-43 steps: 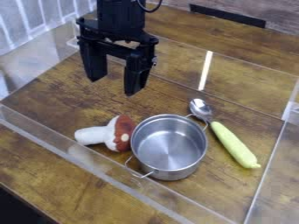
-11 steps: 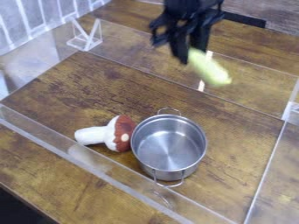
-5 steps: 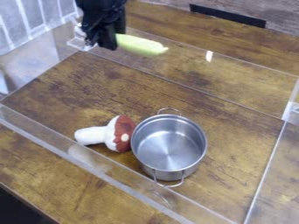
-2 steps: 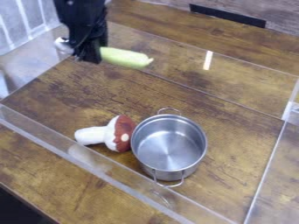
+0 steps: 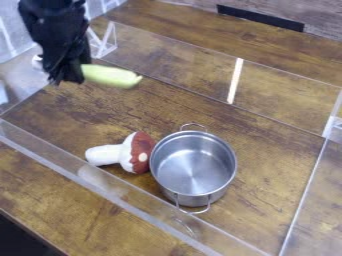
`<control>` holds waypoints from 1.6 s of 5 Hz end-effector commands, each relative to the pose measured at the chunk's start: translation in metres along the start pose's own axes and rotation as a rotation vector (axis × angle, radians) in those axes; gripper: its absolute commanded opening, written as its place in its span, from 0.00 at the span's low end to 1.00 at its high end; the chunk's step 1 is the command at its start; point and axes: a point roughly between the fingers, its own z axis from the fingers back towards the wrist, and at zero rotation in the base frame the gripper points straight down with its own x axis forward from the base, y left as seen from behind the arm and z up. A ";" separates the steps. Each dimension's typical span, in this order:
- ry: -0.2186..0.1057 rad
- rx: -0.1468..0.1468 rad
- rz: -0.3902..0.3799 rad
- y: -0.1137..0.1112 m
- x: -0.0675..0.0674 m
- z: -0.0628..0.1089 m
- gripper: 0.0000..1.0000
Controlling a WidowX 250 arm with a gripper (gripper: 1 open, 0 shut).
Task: Move the green spoon to the left
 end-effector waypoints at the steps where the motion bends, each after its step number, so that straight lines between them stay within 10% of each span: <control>1: 0.024 -0.050 -0.034 0.002 0.006 -0.011 0.00; 3: 0.084 -0.039 -0.088 0.001 0.006 -0.061 0.00; 8: 0.106 0.014 0.067 -0.032 0.016 -0.069 0.00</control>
